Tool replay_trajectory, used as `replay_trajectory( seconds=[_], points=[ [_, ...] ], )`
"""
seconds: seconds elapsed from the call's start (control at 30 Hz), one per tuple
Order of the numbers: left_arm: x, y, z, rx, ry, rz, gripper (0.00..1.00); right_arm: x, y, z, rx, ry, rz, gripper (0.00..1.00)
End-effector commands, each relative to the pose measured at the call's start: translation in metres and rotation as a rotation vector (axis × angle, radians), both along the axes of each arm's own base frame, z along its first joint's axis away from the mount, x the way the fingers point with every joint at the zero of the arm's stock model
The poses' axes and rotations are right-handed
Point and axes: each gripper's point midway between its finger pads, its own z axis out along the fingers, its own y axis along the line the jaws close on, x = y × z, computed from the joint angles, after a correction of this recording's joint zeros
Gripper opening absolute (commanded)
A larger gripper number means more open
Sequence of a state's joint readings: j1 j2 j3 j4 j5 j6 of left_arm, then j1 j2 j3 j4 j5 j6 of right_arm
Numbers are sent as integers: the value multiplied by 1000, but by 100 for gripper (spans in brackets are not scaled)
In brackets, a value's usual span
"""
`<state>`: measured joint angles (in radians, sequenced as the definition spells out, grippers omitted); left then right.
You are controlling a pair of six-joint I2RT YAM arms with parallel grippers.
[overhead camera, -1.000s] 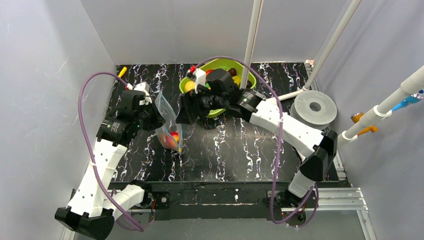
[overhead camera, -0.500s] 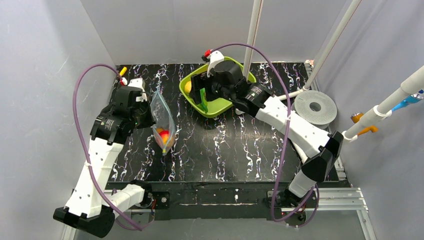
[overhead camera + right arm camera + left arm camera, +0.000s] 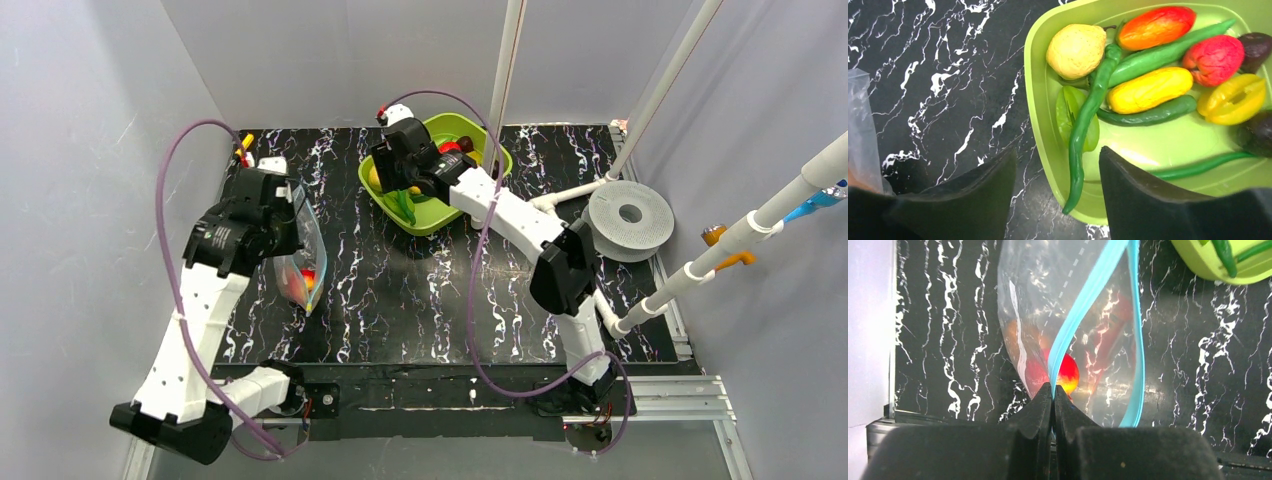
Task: Place the food in the zip-top bag and seal the zipper
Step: Pick up the fake fruit from the bin.
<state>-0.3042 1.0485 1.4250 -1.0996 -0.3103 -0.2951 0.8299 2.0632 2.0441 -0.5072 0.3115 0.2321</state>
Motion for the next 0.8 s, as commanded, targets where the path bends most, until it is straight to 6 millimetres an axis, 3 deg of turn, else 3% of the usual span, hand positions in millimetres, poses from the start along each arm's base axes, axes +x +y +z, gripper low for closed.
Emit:
replay_trajectory(
  seconds=[0.0,0.2,0.33,0.6,0.77],
  points=[
    [8,-18,-24,-44,86,-47,0,20,11,19,44,-50,50,63],
    [21,-49,-46,-174,138,-85,0,33,35,-7,44,-40,174,50],
    [22,-61,-59,-228,179,-94,0,45,40,-29,15,-31,180,47],
    [20,-63,-67,-239,214,-79,0,66,37,-62,-8,-7,170,47],
    [20,-64,-68,-244,216,-73,0,65,46,-85,-20,14,235,48]
  ],
)
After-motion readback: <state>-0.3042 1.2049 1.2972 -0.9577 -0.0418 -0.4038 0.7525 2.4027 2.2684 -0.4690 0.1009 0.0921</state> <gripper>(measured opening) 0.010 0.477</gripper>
